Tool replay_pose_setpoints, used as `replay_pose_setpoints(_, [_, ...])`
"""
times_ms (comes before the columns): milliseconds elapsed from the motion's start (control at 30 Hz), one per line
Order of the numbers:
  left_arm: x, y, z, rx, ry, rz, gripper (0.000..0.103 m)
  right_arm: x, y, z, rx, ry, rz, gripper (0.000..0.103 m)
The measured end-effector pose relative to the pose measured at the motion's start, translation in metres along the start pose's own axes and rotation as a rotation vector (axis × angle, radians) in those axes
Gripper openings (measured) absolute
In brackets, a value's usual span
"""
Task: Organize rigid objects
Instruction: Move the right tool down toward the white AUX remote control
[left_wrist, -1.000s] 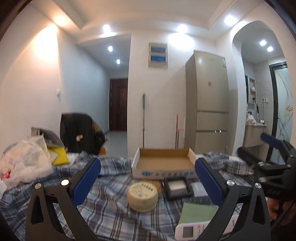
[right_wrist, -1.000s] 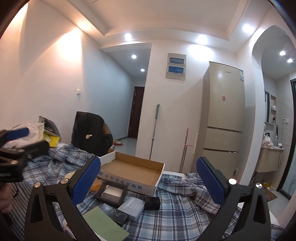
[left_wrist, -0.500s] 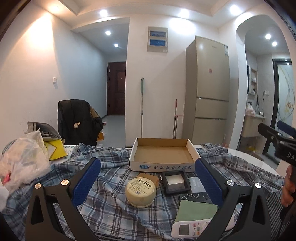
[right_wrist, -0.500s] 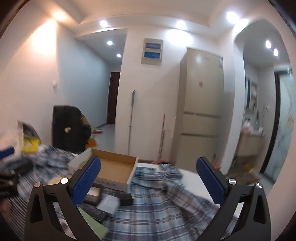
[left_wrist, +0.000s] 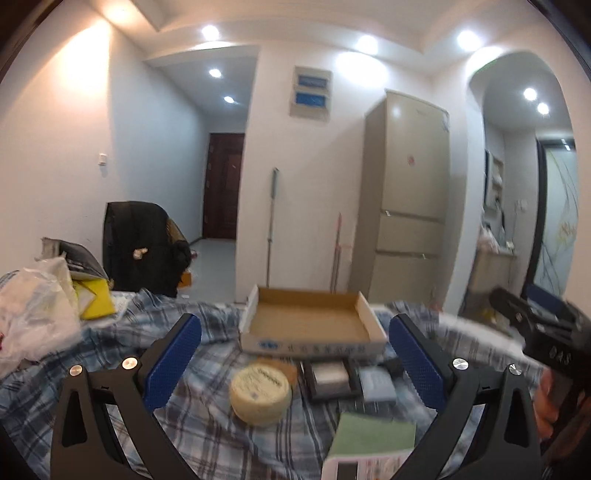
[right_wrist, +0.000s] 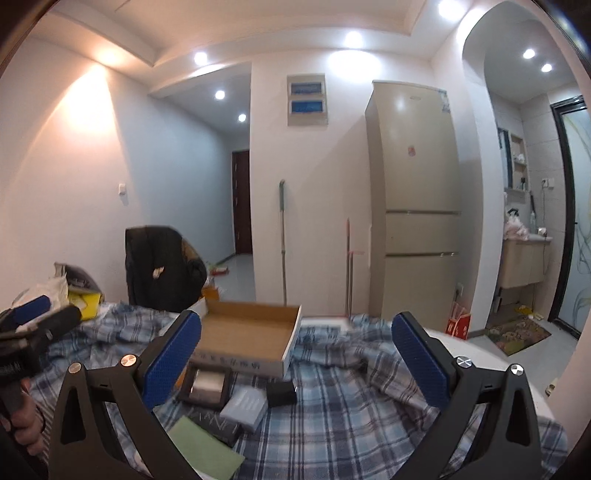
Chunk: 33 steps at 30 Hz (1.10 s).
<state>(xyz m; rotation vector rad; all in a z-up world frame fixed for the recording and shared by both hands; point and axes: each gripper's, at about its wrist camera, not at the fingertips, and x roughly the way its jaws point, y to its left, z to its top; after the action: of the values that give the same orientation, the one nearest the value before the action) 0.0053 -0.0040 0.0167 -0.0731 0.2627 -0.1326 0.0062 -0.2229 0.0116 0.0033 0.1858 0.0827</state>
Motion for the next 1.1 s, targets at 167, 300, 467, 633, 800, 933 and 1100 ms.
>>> replay_pose_setpoints(167, [0.016, -0.012, -0.02, 0.105, 0.081, -0.026, 0.103, 0.026, -0.002, -0.022, 0.024, 0.13, 0.117, 0.103])
replay_pose_setpoints(300, [0.016, -0.014, -0.022, 0.107, 0.089, -0.009, 0.103, 0.035, 0.001, -0.028, -0.013, 0.186, 0.143, 0.1])
replay_pose_setpoints(467, [0.017, -0.001, -0.021, -0.022, 0.13, -0.074, 0.103, 0.043, -0.001, -0.033, -0.022, 0.285, 0.172, 0.076])
replay_pose_setpoints(633, [0.018, -0.008, -0.023, 0.019, 0.195, -0.05, 0.103, 0.048, 0.0, -0.051, -0.058, 0.44, 0.234, 0.057])
replay_pose_setpoints(800, [0.027, -0.017, -0.033, 0.046, 0.275, -0.035, 0.103, 0.039, 0.008, -0.069, -0.134, 0.593, 0.329, 0.055])
replay_pose_setpoints(933, [0.03, -0.013, -0.034, 0.042, 0.308, -0.008, 0.103, 0.038, 0.017, -0.076, -0.192, 0.671, 0.391, 0.047])
replay_pose_setpoints(1100, [0.026, -0.003, -0.044, 0.015, 0.379, -0.007, 0.103, 0.041, 0.028, -0.086, -0.233, 0.707, 0.435, 0.046])
